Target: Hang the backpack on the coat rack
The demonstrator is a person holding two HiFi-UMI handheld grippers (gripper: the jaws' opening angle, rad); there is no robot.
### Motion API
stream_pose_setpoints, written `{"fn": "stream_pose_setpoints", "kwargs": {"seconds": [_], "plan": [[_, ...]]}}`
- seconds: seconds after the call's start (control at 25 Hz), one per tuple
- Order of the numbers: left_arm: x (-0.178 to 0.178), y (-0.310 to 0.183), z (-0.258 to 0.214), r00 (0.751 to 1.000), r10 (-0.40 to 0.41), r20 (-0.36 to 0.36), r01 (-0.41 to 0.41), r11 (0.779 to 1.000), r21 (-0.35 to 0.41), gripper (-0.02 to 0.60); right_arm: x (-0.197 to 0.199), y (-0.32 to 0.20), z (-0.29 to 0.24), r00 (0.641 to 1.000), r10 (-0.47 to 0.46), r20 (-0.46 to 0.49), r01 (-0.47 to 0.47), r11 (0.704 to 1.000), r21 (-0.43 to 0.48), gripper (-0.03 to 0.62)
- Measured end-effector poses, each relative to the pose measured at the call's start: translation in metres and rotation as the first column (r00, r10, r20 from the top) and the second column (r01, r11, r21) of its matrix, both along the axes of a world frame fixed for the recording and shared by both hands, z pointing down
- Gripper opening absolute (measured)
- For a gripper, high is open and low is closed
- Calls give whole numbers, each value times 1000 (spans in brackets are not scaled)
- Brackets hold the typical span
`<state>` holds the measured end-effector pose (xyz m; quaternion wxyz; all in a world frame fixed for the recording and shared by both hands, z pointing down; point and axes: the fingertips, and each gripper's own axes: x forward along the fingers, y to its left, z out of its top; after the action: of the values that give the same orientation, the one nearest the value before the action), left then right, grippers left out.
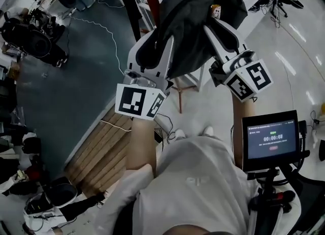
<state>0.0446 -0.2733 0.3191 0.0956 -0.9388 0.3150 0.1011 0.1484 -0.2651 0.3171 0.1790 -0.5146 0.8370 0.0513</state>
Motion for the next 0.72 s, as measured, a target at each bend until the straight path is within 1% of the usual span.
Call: {"fn": "stream_pose_setpoints", "kwargs": {"seconds": [0.16,0.32,0.4,0.48,0.56,0.64,0.72], "plan": [[4,8,1,1000,-6,-3,6,1000,21,124,0,4,2,1000,15,3,-15,1000,-1,101],[3,12,2,1000,-13,-8,14,999,40,126,-1,6,2,999,-16,36,16,1000,-4,101],[5,15,4,1000,-14,-7,14,999,43,126,0,7,4,999,-17,33,17,1000,-9,101],[9,21,8,1000,-9,-4,9,999,38,126,1,11,9,1000,7,14,-7,1000,-24,101],[9,24,9,1000,-15,-24,16,999,44,124,0,13,16,1000,28,-7,-28,999,-33,101],[7,23,6,998,-27,-58,30,998,58,124,-3,10,21,1000,25,-6,-26,999,-28,101],[8,21,8,999,-21,-47,24,998,57,124,-2,10,23,1000,25,6,-25,999,-37,101]]}}
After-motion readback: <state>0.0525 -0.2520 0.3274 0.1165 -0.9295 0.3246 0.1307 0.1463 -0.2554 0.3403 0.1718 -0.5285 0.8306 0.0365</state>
